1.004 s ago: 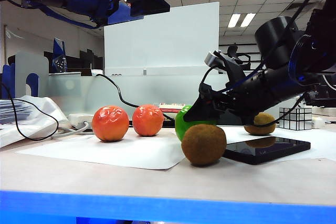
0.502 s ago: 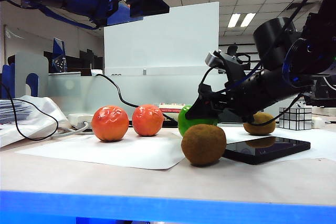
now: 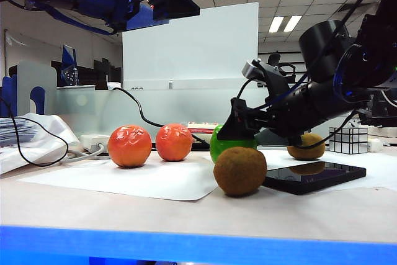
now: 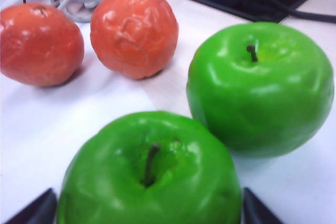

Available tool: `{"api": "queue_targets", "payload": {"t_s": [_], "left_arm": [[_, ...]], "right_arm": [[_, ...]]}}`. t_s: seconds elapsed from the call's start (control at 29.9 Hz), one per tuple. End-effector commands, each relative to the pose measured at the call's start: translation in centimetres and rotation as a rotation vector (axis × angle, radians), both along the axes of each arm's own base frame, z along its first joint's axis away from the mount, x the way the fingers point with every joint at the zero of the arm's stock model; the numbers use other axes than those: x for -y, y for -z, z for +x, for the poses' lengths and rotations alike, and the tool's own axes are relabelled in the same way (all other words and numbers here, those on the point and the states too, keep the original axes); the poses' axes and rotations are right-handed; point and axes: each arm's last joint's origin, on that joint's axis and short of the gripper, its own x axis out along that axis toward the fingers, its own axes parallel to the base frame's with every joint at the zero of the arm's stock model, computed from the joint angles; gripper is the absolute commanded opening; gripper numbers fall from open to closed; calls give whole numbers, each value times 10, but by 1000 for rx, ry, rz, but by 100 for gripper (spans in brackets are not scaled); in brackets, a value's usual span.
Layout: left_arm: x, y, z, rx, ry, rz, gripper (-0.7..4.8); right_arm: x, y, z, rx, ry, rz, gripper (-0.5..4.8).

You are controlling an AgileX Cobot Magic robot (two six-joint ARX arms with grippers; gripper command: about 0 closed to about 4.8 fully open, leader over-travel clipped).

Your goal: Put the same fruits together.

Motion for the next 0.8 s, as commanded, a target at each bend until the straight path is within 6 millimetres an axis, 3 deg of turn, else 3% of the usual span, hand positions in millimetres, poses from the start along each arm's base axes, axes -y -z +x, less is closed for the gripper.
{"api": "queue_targets", "payload": {"t_s": [0.03, 0.57, 0.8], "left_arm": [[0, -4, -1, 21, 6, -7, 479], [-1, 3, 1, -17, -66, 49, 479], [-3, 23, -3, -109, -56, 159, 479]], "right_arm": [[-1, -3, 0, 4, -3, 6, 479], [1, -10, 2, 8, 54, 58, 479], [2, -35, -3, 69, 52, 82, 479]]}}
